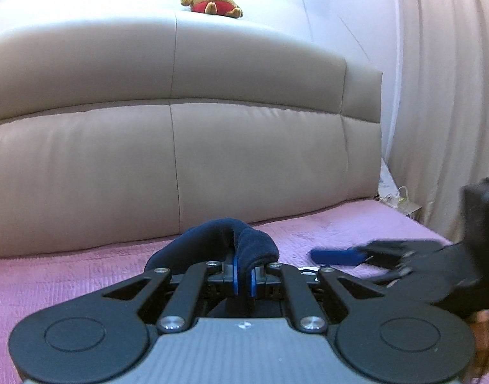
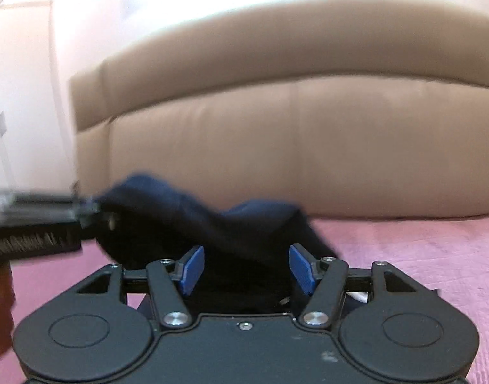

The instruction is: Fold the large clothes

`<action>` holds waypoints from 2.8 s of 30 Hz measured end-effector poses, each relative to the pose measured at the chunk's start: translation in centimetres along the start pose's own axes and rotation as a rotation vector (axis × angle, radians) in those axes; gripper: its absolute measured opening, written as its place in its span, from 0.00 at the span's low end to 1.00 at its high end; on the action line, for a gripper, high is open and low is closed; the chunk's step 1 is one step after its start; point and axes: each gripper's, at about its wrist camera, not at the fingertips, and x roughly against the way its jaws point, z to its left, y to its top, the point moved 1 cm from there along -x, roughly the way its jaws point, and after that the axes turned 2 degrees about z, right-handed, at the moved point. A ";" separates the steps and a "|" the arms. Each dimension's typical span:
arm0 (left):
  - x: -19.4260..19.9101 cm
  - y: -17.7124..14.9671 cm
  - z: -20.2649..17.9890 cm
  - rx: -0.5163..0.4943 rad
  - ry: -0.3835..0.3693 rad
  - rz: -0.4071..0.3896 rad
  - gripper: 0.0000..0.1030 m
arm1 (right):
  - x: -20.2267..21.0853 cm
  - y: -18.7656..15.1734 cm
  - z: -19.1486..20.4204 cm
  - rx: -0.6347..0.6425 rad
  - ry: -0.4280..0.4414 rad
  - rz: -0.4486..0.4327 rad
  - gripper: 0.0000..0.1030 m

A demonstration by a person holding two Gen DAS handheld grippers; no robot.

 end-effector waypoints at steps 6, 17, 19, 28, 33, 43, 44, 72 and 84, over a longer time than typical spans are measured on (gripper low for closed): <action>3.2 -1.4 -0.8 -0.027 -0.034 -0.002 0.08 | -1.1 -0.8 3.0 0.077 -0.056 -0.071 0.75; 6.0 -1.9 -2.0 -0.094 -0.068 -0.054 0.08 | 7.6 1.2 2.5 0.064 -0.276 -0.280 0.10; 7.0 -2.3 -3.1 -0.116 -0.102 -0.069 0.08 | 10.9 0.0 2.7 0.086 -0.276 -0.293 0.10; 9.7 -14.1 -2.7 -0.075 -0.229 0.310 0.30 | 15.1 -16.0 1.4 0.133 -0.218 0.215 0.70; 7.3 -16.3 0.4 0.239 -0.177 0.323 0.53 | 14.4 -16.8 -0.6 -0.013 -0.235 0.258 0.72; -2.7 -19.1 4.1 0.705 -0.072 0.428 0.49 | 4.6 -15.5 -6.2 -0.496 -0.128 0.392 0.73; -3.4 -19.3 4.0 0.700 -0.075 0.436 0.47 | 4.1 -15.5 -6.3 -0.504 -0.131 0.399 0.71; -3.2 -19.2 2.7 0.671 -0.307 0.238 0.73 | 11.0 -16.1 -10.9 -0.648 -0.069 0.222 0.75; -4.8 -13.1 -1.1 0.487 -0.328 0.285 0.07 | 12.2 -17.5 -12.3 -0.689 -0.126 0.246 0.75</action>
